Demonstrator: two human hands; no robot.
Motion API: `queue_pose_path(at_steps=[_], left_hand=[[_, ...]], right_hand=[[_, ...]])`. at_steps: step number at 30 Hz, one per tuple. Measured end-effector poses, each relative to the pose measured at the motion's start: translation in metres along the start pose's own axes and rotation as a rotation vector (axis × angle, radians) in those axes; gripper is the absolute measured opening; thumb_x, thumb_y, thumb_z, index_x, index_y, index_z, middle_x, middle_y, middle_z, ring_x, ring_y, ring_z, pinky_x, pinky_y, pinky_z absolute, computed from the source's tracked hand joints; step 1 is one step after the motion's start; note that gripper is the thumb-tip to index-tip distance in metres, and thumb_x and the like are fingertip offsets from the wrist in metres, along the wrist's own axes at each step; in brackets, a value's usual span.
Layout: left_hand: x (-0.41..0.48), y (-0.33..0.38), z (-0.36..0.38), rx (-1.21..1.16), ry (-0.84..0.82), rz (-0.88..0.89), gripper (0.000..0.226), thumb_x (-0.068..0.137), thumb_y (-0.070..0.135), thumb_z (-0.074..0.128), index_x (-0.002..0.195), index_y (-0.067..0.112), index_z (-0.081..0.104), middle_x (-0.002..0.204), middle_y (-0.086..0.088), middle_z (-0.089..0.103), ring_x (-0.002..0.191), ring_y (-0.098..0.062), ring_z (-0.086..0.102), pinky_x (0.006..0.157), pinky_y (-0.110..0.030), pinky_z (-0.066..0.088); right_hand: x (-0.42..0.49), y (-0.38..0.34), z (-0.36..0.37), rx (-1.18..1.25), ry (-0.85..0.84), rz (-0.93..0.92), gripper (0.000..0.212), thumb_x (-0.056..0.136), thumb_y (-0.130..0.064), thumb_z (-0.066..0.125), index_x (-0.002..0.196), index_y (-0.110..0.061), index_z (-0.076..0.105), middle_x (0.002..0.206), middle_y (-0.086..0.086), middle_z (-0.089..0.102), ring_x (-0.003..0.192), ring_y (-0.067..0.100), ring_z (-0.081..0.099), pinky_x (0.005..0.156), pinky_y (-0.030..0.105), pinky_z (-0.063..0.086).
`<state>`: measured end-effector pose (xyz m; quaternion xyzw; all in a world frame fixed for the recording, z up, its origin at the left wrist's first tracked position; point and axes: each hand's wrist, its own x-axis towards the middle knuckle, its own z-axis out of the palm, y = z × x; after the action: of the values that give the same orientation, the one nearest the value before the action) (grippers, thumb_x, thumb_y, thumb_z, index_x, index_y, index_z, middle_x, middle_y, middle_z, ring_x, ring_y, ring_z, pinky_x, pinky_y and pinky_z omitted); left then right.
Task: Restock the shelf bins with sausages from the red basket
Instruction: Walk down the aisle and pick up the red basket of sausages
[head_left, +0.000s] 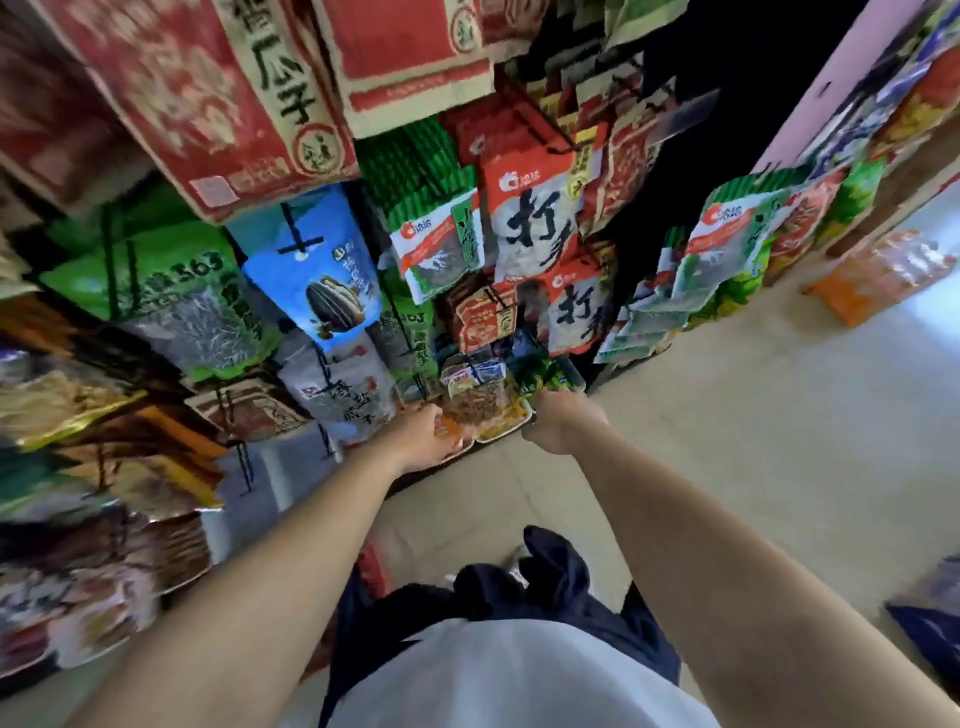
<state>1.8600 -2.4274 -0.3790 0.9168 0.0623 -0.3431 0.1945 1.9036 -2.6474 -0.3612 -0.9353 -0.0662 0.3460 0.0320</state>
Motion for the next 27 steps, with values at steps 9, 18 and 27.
queue_pose_path(at_steps=[9, 18, 27], left_hand=[[-0.083, -0.116, 0.022, -0.275, 0.135, -0.162, 0.041, 0.096, 0.03, 0.058, 0.132, 0.01, 0.056, 0.132, -0.015, 0.059, 0.117, -0.03, 0.058, 0.092, -0.032, 0.048], [-0.172, -0.19, 0.072, -0.439, 0.204, -0.453, 0.063, 0.1, 0.04, 0.051, 0.153, 0.013, 0.032, 0.158, -0.012, 0.035, 0.14, -0.03, 0.041, 0.108, -0.038, 0.038], [-0.238, -0.225, 0.14, -0.536, 0.306, -0.679, 0.045, 0.091, 0.039, 0.06, 0.127, 0.013, 0.057, 0.13, -0.014, 0.06, 0.113, -0.032, 0.06, 0.092, -0.041, 0.048]], right_hand=[[-0.022, -0.143, 0.015, -0.172, -0.036, -0.247, 0.056, 0.083, -0.041, 0.057, 0.135, -0.02, 0.053, 0.136, 0.014, 0.055, 0.123, 0.037, 0.051, 0.097, 0.046, 0.048], [-0.058, -0.252, 0.077, -0.308, -0.131, -0.608, 0.044, 0.085, -0.043, 0.06, 0.124, -0.023, 0.059, 0.126, 0.011, 0.062, 0.114, 0.034, 0.059, 0.093, 0.04, 0.052], [-0.057, -0.283, 0.13, -0.545, -0.172, -0.771, 0.05, 0.076, -0.05, 0.058, 0.117, -0.023, 0.063, 0.119, 0.012, 0.065, 0.107, 0.034, 0.063, 0.085, 0.04, 0.055]])
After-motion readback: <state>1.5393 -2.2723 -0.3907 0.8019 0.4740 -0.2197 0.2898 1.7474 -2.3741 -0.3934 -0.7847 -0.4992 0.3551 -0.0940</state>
